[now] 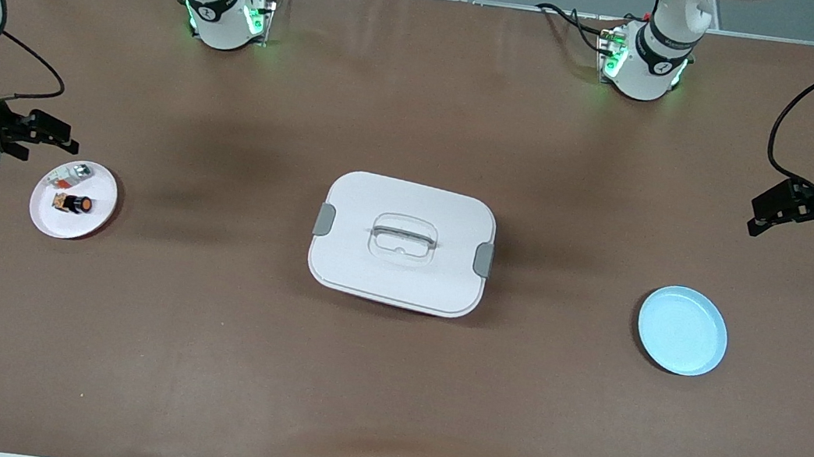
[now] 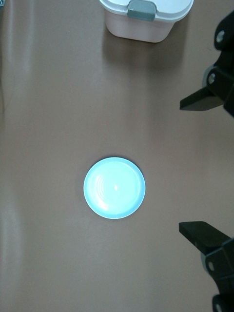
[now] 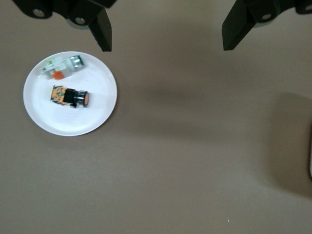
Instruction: Transfer orange switch to right arm and place
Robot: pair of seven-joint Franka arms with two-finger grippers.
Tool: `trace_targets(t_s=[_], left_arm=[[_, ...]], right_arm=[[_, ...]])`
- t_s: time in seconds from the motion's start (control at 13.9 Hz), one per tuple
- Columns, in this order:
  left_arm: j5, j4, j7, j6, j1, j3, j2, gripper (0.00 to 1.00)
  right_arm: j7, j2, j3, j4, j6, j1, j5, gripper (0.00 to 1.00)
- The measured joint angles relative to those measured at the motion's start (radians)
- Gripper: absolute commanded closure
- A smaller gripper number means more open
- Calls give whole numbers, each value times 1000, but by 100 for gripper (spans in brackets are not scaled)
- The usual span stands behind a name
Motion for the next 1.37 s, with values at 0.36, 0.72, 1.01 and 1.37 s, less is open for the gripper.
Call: trace_targets(t_s=[0.36, 0.72, 1.01, 1.37], left_arm=[[0, 0, 0, 0, 0, 0, 0, 0], [0, 1, 0, 0, 0, 0, 0, 0], [0, 1, 0, -3, 0, 0, 0, 0], [0, 1, 0, -20, -1, 0, 0, 0]], right_arm=[[289, -73, 15, 47, -44, 133, -4, 0], [403, -67, 23, 201, -114, 165, -98, 0], [494, -53, 26, 212, -127, 196, -110, 0], [553, -54, 30, 324, -366, 214, -117, 0]])
